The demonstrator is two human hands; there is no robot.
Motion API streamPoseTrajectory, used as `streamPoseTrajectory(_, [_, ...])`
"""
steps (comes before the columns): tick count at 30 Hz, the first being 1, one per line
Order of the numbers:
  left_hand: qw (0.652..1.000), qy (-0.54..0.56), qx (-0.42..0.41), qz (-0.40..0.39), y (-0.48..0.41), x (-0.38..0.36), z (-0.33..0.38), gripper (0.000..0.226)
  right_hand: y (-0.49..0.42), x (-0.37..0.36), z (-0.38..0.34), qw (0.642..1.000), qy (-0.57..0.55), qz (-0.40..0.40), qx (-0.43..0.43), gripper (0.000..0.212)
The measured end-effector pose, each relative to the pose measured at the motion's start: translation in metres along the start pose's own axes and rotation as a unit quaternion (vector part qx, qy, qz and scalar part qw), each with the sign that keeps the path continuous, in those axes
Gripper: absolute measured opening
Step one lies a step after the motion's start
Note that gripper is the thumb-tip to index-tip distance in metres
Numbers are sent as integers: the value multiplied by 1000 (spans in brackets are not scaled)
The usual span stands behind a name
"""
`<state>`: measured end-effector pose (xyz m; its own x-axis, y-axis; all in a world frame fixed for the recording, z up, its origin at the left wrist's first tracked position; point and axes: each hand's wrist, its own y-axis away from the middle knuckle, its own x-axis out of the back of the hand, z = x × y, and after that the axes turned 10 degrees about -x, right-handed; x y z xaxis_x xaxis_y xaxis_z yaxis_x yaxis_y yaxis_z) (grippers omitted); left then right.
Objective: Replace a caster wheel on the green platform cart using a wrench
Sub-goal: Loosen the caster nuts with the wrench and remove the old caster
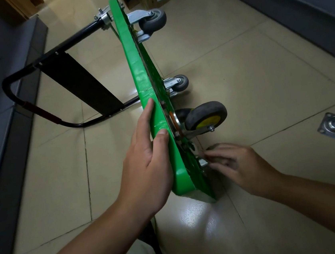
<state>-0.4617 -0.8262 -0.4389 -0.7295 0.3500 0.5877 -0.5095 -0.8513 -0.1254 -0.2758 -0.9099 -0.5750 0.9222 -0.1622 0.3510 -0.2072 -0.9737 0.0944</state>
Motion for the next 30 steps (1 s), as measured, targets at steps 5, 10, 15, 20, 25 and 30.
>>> streamPoseTrajectory(5, [1000,6,2,-11,0,0,0,59,31,15,-27,986,-131,-3,-100,49])
streamPoseTrajectory(10, [1000,8,5,-7,0,0,2,59,51,43,-110,949,-275,-66,-141,44])
streamPoseTrajectory(15, [1000,4,4,-1,0,-1,3,61,47,56,-152,927,-295,-28,-231,28])
streamPoseTrajectory(20, [1000,5,7,0,0,-1,4,60,42,59,-167,906,-297,-66,-296,20])
streamPoseTrajectory(25, [1000,2,9,2,0,-2,4,60,32,52,-168,905,-285,-73,-307,15])
streamPoseTrajectory(30, [1000,-8,8,5,0,-2,3,61,25,46,-168,909,-279,-76,-299,28])
